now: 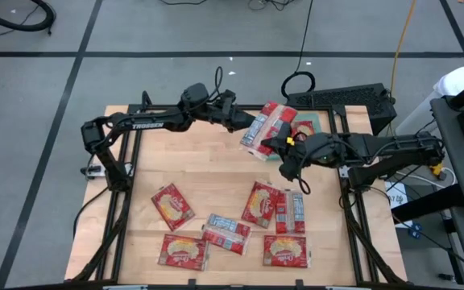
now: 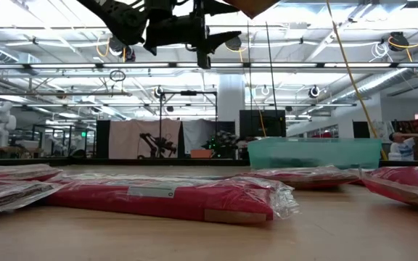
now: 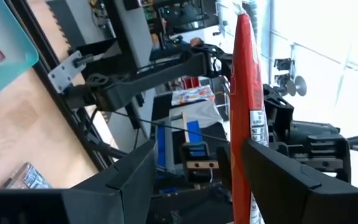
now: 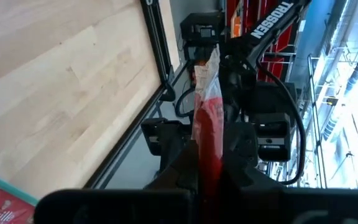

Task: Sort popcorn bags into baskets
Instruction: Put the red popcorn bag into the light blue bin

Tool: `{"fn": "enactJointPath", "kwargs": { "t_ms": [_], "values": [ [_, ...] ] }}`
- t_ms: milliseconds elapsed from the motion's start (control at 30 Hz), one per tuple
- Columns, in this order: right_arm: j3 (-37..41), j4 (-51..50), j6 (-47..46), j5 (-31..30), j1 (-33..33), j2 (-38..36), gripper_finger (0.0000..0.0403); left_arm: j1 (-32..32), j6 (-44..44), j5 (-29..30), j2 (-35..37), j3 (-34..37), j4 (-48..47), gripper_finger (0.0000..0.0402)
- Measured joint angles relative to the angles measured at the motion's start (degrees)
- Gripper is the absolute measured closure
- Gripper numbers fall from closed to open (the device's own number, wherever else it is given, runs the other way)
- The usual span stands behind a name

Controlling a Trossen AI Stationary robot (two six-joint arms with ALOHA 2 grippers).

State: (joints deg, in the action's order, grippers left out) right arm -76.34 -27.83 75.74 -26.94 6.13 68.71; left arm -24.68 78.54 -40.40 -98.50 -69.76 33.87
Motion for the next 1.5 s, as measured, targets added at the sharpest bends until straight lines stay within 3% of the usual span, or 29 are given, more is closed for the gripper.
{"fn": "enactJointPath", "kwargs": {
  "t_ms": [333,600,1033,1167,1400,1500],
  "values": [
    [0.1,2.7,3.4,-1.8,1.1,0.0,0.0394,-2.6,-5.8,-1.4,0.2,-0.1,-8.8,0.0167],
    [0.1,2.3,3.0,-3.6,1.4,0.0,0.0394,-4.0,-3.9,-1.7,0.2,-0.1,-1.8,0.0167],
    [3.9,7.5,3.6,0.3,1.5,1.1,0.0394,2.5,-2.4,2.5,0.2,-0.1,1.7,0.017],
    [6.4,10.1,4.6,-0.1,1.5,1.1,0.0394,2.9,-2.4,2.3,0.1,-0.1,4.2,0.0214],
    [6.8,10.0,0.2,0.2,1.5,1.1,0.0375,1.1,-2.6,-2.2,0.1,-0.1,5.1,0.0377],
    [6.8,10.0,-4.8,-0.1,1.4,1.1,0.0352,-1.0,-2.8,-4.0,0.1,-0.1,5.0,0.038]
  ]
}}
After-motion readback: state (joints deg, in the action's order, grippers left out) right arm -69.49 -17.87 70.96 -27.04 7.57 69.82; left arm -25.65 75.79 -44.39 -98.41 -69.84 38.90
